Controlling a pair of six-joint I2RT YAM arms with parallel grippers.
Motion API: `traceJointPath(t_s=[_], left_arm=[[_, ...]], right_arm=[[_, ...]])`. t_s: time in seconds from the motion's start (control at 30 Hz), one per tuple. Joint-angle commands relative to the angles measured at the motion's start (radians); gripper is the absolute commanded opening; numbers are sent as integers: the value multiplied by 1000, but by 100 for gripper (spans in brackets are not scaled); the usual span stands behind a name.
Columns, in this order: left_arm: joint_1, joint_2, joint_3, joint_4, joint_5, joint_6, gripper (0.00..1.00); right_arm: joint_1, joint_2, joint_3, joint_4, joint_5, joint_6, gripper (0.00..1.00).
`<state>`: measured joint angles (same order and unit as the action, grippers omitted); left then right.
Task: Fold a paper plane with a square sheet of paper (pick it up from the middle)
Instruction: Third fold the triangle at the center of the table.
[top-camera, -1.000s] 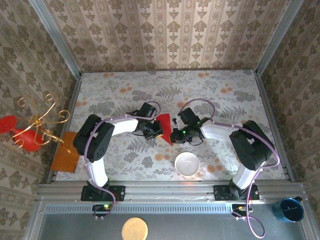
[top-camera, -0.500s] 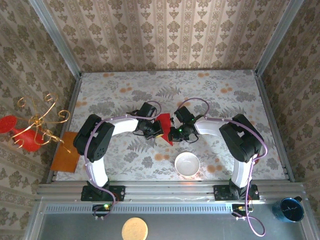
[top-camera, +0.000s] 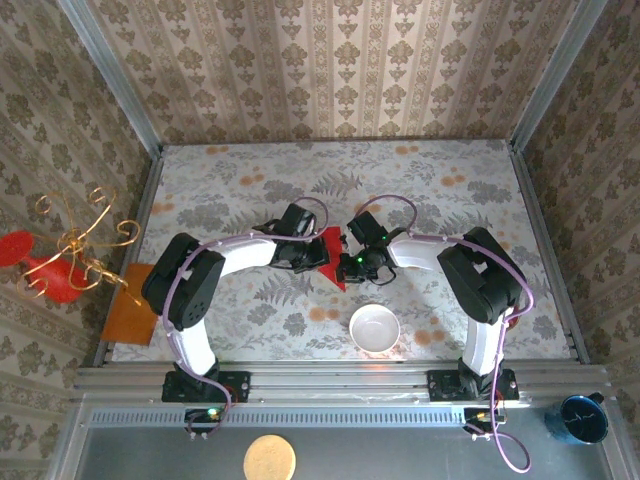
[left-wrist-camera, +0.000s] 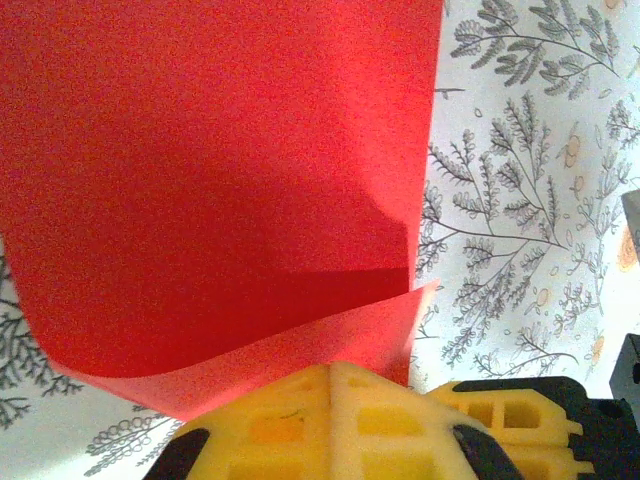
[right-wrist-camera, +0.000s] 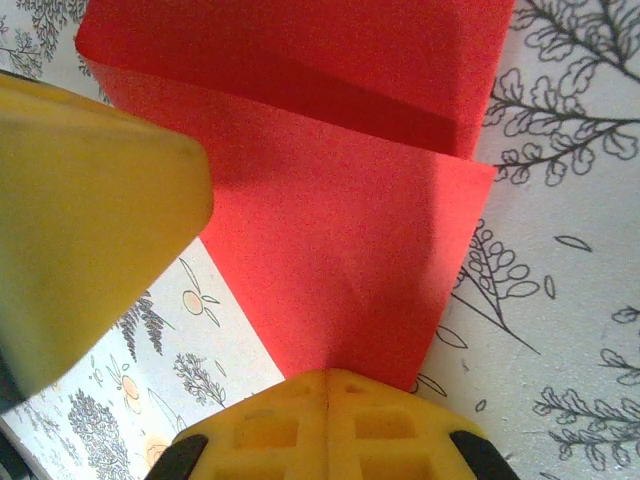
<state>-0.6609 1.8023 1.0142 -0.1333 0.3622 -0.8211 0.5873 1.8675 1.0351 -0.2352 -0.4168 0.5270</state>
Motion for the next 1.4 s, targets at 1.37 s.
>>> traceJointPath(t_s=[1.37], left_arm=[[272,-69,-65,-28,-48,190,0]], right_arm=[[-16,81,-38,-132,114,24,0]])
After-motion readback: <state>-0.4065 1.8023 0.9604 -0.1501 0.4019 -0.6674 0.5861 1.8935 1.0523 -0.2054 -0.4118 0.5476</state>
